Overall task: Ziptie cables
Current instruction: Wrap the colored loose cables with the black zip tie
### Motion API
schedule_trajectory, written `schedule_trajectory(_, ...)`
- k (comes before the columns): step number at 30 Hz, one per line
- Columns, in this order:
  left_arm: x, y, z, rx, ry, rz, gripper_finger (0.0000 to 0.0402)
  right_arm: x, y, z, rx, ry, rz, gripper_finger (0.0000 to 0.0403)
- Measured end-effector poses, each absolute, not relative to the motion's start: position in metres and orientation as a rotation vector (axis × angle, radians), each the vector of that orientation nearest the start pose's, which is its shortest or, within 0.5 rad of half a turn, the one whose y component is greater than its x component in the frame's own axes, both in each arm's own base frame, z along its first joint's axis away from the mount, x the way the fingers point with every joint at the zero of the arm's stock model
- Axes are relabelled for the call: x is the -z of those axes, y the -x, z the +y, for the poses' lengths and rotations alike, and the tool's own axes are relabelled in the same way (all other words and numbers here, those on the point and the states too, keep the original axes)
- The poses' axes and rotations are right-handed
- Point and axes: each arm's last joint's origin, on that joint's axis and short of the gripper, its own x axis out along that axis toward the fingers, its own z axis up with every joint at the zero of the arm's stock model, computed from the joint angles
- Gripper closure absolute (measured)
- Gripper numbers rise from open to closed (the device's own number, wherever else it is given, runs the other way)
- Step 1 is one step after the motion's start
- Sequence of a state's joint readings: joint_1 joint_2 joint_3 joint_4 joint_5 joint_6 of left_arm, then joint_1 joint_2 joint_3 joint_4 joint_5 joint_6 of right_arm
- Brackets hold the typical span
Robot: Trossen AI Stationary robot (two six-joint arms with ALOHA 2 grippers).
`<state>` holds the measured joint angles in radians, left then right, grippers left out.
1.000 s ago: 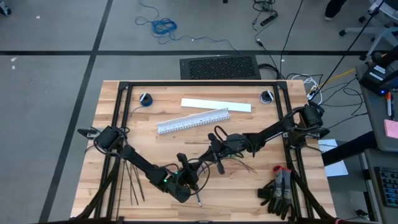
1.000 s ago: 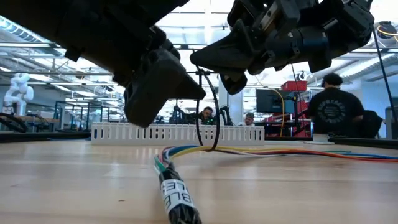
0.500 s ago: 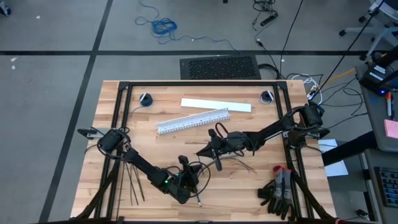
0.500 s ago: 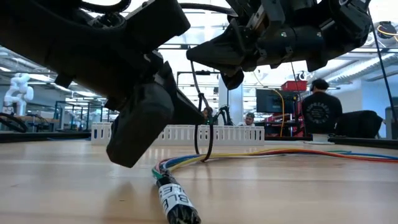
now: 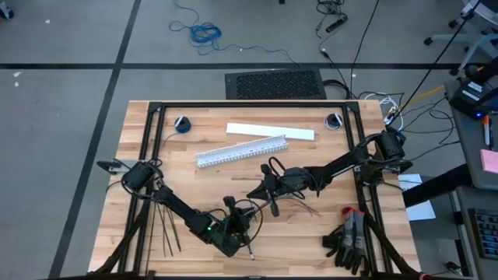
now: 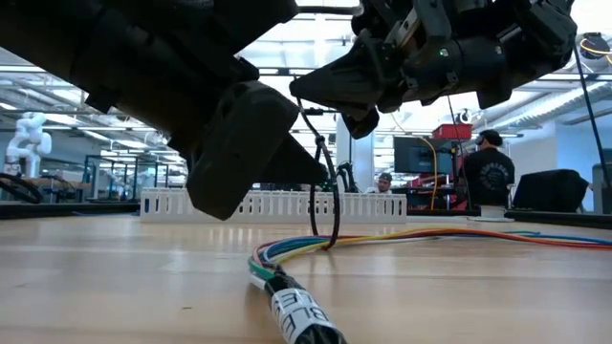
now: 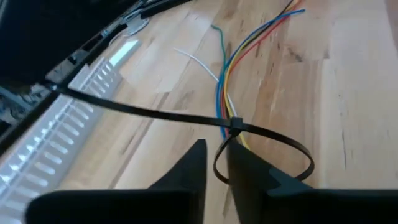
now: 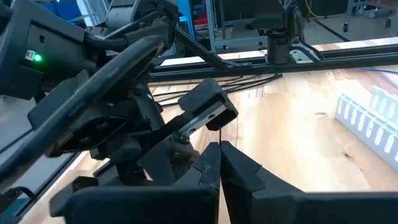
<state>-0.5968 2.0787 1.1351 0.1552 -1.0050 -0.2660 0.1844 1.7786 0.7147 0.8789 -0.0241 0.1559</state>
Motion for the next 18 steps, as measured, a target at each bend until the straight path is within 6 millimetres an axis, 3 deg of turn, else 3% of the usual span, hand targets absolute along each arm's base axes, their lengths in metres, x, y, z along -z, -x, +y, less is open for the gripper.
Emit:
schedule_trajectory(9, -0.134, -0.328, -0.202, -0.408, -0.064, 0.587, 0.0246, -0.158, -0.335, 0.061, -0.114, -0.080, 0.199, 0.0403)
schedule_trajectory(14, -0.151, -0.318, -0.199, -0.446, 0.056, 0.589, 0.0233, -0.158, -0.335, 0.059, -0.062, -0.043, 0.193, 0.0403)
schedule_trajectory(18, -0.157, -0.320, -0.195, -0.558, 0.177, 0.473, 0.0234, -0.158, -0.335, 0.060, -0.018, -0.018, 0.190, 0.0403)
